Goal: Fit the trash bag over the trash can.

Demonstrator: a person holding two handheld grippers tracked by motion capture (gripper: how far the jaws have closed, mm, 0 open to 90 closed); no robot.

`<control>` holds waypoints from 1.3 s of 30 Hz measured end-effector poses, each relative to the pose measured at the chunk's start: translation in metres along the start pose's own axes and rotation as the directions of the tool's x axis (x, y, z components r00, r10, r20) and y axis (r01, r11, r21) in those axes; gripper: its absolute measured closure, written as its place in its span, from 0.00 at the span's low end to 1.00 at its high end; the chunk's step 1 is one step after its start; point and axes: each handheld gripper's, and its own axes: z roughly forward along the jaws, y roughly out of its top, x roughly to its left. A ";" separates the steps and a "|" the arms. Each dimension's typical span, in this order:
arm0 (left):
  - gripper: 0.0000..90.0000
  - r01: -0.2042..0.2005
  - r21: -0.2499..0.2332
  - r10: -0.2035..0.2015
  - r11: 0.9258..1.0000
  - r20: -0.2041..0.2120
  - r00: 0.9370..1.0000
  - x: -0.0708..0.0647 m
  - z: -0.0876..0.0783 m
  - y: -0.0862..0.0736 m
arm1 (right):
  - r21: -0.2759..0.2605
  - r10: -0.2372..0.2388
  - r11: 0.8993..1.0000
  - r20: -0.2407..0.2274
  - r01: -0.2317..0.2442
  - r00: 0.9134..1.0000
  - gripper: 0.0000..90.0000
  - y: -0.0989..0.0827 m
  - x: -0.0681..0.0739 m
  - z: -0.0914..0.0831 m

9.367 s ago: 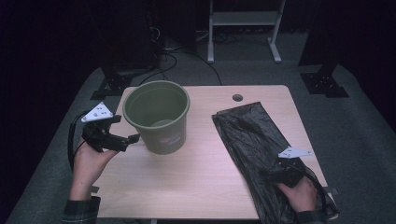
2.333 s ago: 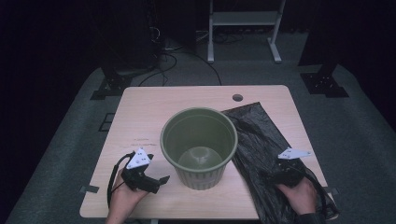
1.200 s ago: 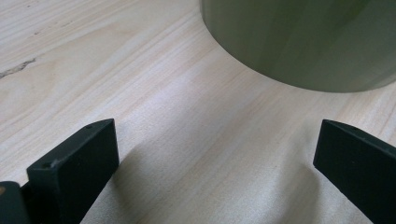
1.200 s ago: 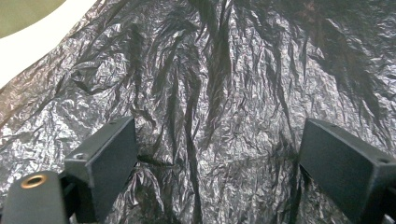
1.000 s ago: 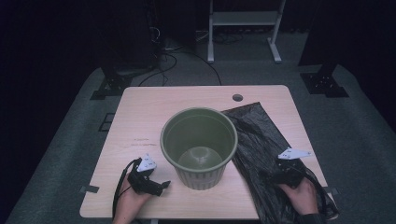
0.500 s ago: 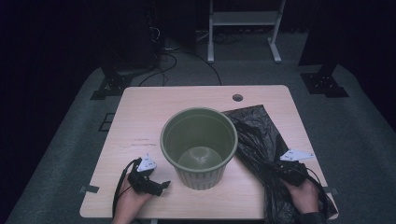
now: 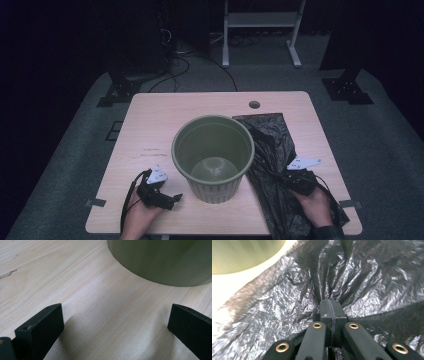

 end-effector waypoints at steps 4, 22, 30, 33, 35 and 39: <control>0.00 0.000 0.000 0.000 1.000 0.000 1.000 0.000 0.000 0.000 | -0.006 -0.014 1.000 -0.021 0.014 1.000 1.00 0.008 0.006 0.003; 0.00 0.000 0.000 0.000 1.000 0.000 1.000 0.000 0.000 0.000 | -0.047 0.152 0.988 0.210 -0.145 0.966 0.16 0.011 -0.026 -0.024; 0.00 0.001 0.000 -0.001 1.000 0.000 1.000 0.000 0.000 0.000 | -0.015 0.221 0.975 0.208 -0.222 0.953 0.11 0.005 -0.050 -0.013; 0.00 0.001 0.000 -0.001 1.000 0.000 1.000 0.000 0.000 0.000 | 0.001 0.224 0.973 0.199 -0.229 0.954 0.11 0.006 -0.053 -0.007; 0.00 0.001 0.000 -0.001 1.000 0.000 1.000 0.000 0.000 0.000 | 0.010 0.235 0.971 0.187 -0.241 0.954 0.11 0.005 -0.055 -0.003; 0.00 0.000 0.000 0.000 1.000 0.000 1.000 0.000 0.000 0.000 | 0.024 0.238 0.969 0.162 -0.245 0.958 0.11 0.005 -0.055 0.003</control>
